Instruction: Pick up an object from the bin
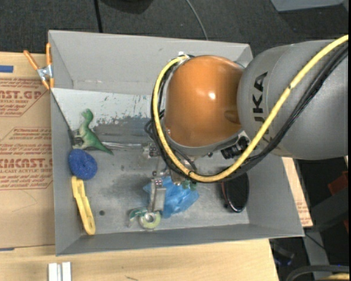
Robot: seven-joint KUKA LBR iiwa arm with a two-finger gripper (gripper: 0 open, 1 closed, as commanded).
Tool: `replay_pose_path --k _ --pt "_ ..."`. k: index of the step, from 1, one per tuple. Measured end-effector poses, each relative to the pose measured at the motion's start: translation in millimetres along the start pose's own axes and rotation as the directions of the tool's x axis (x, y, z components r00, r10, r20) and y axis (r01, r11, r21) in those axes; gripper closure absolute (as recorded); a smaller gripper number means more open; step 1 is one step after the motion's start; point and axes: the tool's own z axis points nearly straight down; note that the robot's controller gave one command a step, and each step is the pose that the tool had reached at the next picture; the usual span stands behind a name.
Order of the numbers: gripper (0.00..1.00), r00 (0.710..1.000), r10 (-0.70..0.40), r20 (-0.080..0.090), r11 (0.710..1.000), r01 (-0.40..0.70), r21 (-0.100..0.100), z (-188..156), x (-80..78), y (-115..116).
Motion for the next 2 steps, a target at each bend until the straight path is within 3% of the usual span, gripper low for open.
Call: replay_pose_path --k 1,2 --pt "0.0 1.0 0.002 0.008 1.0 -0.002 -0.002 -4 -1.8 -1" --pt "0.0 0.997 -0.081 0.011 0.997 0.081 -0.001 51 -16.4 -28"
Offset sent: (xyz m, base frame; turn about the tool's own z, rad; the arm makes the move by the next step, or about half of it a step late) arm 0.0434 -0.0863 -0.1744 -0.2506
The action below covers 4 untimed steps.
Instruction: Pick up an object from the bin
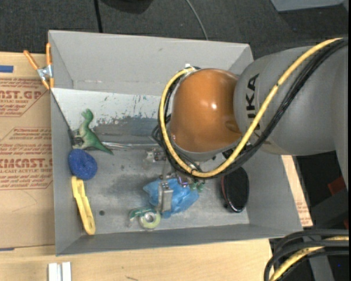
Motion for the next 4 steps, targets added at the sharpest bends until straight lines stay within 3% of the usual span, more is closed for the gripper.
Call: replay_pose_path --k 1,2,3,4 --pt "0.0 0.99 -0.14 0.0 0.99 0.14 0.0 33 -34.2 -51" --pt "0.0 0.999 0.04 0.001 0.999 -0.04 -0.002 47 -25.8 -62" --pt "0.0 0.998 -0.068 0.003 0.998 0.068 -0.001 109 -10.3 -73" --pt "1.0 0.978 0.208 0.001 0.978 -0.208 -0.003 123 -9.0 -72"
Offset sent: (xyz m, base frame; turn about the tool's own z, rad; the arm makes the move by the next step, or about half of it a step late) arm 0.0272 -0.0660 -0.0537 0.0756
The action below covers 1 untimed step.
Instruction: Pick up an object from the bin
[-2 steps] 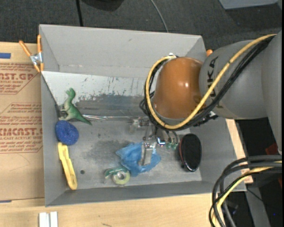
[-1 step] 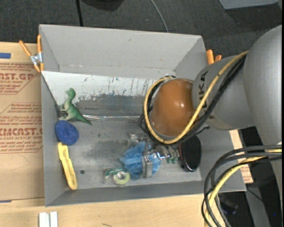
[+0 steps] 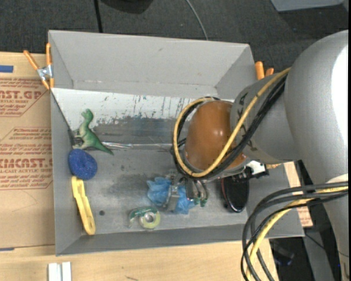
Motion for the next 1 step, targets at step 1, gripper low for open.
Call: replay_pose_path --k 1 --pt "1.0 1.0 0.001 0.0 1.0 -0.001 0.0 0.3 0.1 -0.1"
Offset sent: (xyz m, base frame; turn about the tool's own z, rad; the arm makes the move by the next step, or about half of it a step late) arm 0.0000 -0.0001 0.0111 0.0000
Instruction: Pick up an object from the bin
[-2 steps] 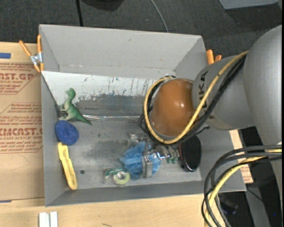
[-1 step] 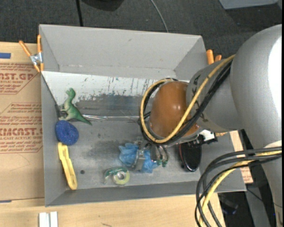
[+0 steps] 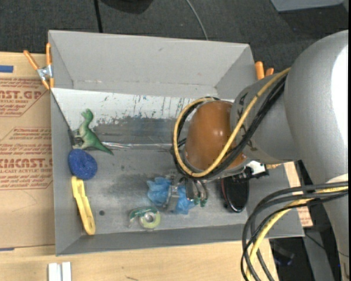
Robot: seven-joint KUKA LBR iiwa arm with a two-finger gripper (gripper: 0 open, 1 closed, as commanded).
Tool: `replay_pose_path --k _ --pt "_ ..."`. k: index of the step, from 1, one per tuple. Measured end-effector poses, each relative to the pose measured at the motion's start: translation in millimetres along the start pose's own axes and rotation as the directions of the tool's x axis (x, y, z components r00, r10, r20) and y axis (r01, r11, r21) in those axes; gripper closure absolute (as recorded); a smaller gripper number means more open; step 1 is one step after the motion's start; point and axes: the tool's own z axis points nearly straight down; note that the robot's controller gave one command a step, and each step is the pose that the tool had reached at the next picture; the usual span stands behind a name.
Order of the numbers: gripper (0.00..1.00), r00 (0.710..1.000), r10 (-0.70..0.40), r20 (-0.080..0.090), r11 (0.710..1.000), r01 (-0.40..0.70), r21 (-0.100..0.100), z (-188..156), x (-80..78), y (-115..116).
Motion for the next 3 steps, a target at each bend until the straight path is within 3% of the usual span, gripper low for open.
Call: replay_pose_path --k 3 --pt "1.0 1.0 0.0 -0.009 1.0 0.0 0.001 -28 2.6 0"
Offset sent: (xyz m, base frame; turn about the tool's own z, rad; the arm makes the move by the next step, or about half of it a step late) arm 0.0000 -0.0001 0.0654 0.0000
